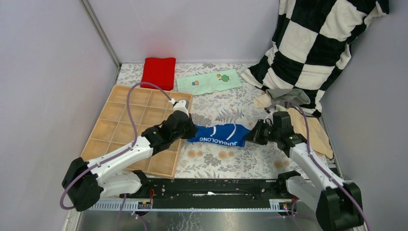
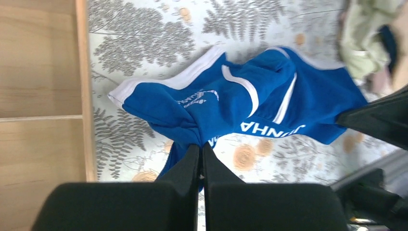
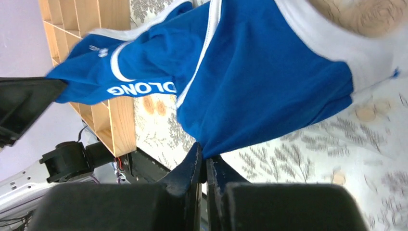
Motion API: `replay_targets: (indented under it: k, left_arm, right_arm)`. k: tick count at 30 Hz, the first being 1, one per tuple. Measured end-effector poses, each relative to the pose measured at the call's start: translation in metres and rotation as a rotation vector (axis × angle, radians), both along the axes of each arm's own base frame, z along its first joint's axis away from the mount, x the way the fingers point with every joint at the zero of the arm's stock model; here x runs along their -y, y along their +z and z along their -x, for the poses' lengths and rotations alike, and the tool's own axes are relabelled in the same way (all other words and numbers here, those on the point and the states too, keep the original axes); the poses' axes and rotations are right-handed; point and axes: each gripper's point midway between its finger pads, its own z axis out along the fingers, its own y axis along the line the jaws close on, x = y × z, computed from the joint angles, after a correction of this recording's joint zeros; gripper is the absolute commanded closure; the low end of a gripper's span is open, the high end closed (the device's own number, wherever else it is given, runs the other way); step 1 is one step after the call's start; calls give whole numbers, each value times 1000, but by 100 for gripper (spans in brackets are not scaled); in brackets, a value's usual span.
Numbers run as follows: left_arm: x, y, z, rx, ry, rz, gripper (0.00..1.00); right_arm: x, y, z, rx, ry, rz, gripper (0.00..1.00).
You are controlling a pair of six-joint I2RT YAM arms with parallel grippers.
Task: Roll the underwear
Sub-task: Flatten out the underwear at the center of the board.
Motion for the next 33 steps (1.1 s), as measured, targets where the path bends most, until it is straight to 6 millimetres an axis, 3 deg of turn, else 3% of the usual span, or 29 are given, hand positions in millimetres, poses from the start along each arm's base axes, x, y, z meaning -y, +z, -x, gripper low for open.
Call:
replay_targets:
  k: [2, 5, 9, 12, 15, 18, 23, 27, 31, 33]
  left_arm:
    - [4, 20, 3, 14, -24, 39, 100]
    - [5, 31, 13, -5, -56, 58, 100]
    - [-1, 18, 30, -88, -88, 25, 100]
    - [-9, 6, 33, -127, -70, -16, 100]
    - [-17, -6, 21, -158, -21, -53, 100]
    - [-18, -14, -6, -184, 31, -74, 100]
    - [8, -28, -63, -187, 20, -89, 100]
    - [24, -44, -95, -193, -12, -112, 100]
    - [30, -53, -118, -187, -25, -116, 74]
    - [28, -54, -129, -184, -23, -112, 52]
  right_arm:
    - [4, 11, 12, 1, -7, 7, 95]
    - [12, 13, 29, -53, -21, 41, 95]
    - [23, 0, 52, -174, -45, 97, 94]
    - [32, -8, 55, -223, -104, 143, 94]
    - [40, -15, 44, -229, -183, 177, 93]
    - [44, -25, 26, -251, -239, 211, 91]
    - [46, -45, -11, -307, -275, 277, 81]
    - [53, -45, -43, -282, -304, 303, 65]
    - [63, -42, -72, -243, -331, 314, 47]
    - [68, -41, -81, -228, -333, 319, 39]
